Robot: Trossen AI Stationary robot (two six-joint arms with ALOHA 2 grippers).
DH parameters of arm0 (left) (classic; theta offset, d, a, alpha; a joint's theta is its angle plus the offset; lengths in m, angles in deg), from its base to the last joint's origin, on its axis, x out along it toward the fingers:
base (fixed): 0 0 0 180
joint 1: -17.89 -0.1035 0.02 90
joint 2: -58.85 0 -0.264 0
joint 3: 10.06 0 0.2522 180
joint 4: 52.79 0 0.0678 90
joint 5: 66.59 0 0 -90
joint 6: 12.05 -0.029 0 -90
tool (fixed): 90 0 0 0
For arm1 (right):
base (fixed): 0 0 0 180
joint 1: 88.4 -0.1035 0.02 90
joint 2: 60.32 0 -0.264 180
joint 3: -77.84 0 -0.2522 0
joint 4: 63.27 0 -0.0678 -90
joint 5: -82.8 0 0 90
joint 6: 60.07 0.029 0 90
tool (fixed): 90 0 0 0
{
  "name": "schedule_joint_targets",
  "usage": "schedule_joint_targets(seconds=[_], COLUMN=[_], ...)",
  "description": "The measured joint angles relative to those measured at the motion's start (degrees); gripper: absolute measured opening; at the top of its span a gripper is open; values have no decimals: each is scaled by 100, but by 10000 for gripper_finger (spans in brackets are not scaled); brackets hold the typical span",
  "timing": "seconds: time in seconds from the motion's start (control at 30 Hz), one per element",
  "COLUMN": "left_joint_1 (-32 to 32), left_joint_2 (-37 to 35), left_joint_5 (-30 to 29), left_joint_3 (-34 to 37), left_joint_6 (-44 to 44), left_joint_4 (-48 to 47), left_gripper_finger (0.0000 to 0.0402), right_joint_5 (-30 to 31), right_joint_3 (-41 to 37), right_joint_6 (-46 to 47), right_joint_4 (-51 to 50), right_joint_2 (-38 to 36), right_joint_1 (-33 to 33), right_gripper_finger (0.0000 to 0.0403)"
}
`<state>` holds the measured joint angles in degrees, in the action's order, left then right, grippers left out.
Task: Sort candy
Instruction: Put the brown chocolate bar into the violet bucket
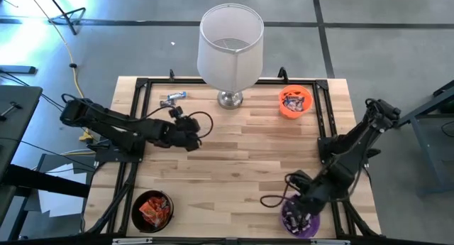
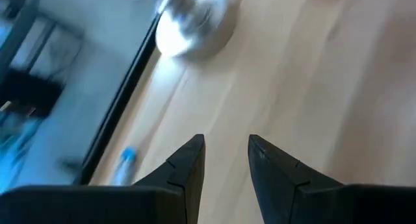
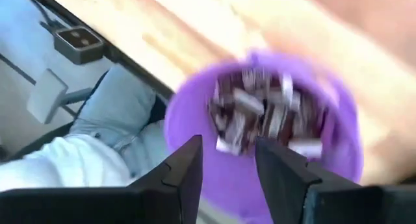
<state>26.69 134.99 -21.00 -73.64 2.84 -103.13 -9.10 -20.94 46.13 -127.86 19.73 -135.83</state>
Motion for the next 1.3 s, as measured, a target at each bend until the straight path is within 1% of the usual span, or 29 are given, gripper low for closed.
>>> schedule_joint_targets(seconds=[0.13,0.23,0.3,0.37,0.5,0.6,0.7,0.77,0.9,0.93,0.97,1.03,1.13,1.2,1.3], left_joint_1=[-436,-858,-1141,-1431,-2086,-2617,-3135,-3423,-3984,-4117,-4228,-4431,-4728,-4909,-5103], left_joint_2=[0,0,0,0,0,7,-2,2,-33,-29,-30,-31,-31,-31,-31], left_joint_5=[-251,-267,-262,-199,282,775,1125,1472,2833,3079,3200,3221,3079,3013,3053], left_joint_3=[0,1,78,231,620,928,909,918,918,918,917,916,916,916,916], left_joint_6=[426,395,138,-321,-1171,-1594,-1810,-1843,-1922,-1949,-1944,-1823,-1576,-1436,-1484], left_joint_4=[-901,-1246,-1324,-1337,-1317,-1131,-874,-688,-123,19,140,288,377,335,289], left_gripper_finger=[106,106,106,106,106,106,101,92,74,70,68,65,65,65,65], right_joint_5=[323,586,695,773,783,785,828,973,1097,1097,1097,1097,1114,1237,1371], right_joint_3=[0,0,0,0,0,0,0,0,0,0,0,0,0,0,0], right_joint_6=[-1210,-2137,-2668,-3153,-3960,-4375,-4706,-4853,-5111,-5151,-5232,-5355,-5533,-5655,-5874], right_joint_4=[-103,-145,-187,-201,-391,-595,-798,-908,-1100,-1144,-1198,-1299,-1449,-1503,-1538], right_joint_2=[1,1,1,1,1,1,1,1,1,1,1,1,1,1,1], right_joint_1=[425,719,888,1034,1240,1337,1400,1420,1484,1505,1536,1604,1741,1831,1989], right_gripper_finger=[135,135,135,135,135,135,135,135,135,135,135,135,135,135,135])
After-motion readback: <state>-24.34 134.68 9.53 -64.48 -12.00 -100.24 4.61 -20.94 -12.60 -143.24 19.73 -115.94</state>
